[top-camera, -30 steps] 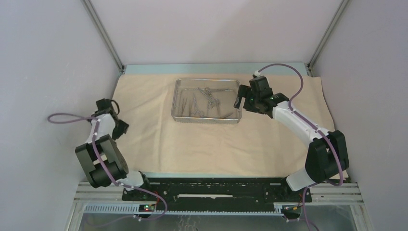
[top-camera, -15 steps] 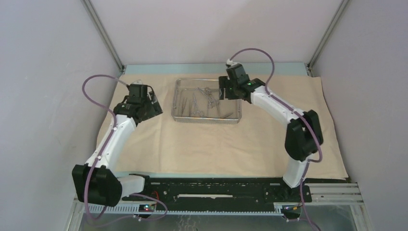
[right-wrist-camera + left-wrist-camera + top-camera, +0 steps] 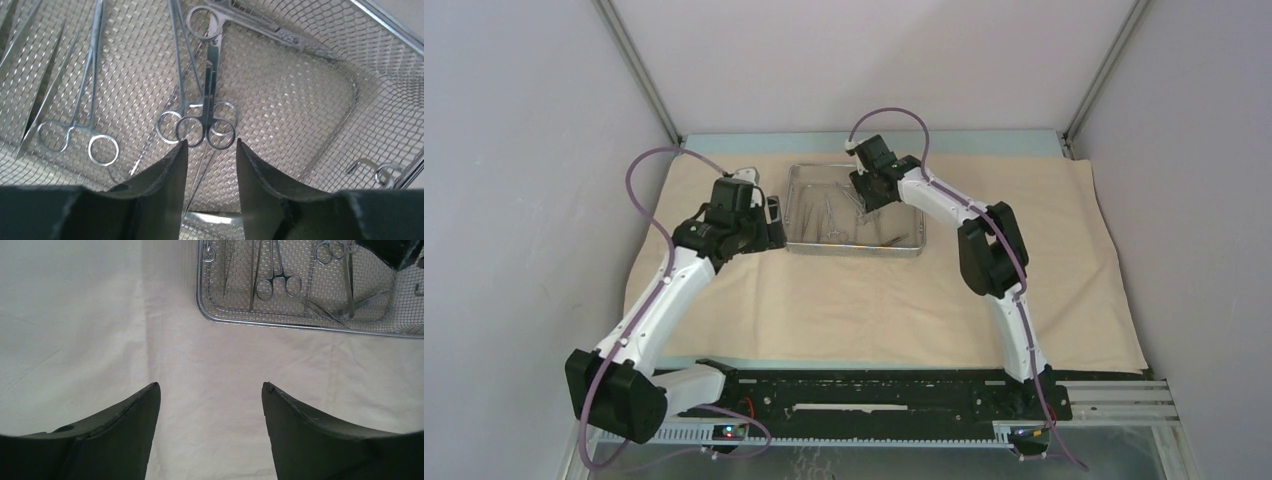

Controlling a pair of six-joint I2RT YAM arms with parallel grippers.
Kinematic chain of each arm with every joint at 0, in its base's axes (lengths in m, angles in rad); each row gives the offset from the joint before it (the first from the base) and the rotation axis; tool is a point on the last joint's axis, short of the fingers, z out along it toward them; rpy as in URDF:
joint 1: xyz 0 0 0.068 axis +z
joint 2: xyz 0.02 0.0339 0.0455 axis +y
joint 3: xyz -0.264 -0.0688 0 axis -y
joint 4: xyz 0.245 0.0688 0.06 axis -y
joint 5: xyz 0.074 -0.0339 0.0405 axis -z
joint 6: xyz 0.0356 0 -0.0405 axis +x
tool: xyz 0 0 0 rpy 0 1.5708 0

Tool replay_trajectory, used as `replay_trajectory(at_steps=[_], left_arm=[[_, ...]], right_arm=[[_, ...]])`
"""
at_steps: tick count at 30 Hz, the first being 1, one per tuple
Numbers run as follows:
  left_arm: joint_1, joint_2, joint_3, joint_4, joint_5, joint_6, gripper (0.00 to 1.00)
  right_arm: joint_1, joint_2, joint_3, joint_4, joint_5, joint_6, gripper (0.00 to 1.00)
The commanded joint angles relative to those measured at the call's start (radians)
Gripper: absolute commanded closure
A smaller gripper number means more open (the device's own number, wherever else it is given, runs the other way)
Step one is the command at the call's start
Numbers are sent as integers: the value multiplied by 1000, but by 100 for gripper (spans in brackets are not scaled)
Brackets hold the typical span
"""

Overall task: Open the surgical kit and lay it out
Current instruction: Pick up the medical item from the container.

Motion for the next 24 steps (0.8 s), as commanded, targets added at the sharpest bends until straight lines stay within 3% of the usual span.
replay_trajectory(at_steps=[1, 24], left_arm=[[-3, -52, -33, 50, 24, 38, 21], [-3, -64, -62, 66, 69, 31, 20]], right_arm=[[-9, 44, 119, -52, -16, -65, 54], [1, 177, 194, -113, -37, -43, 60]])
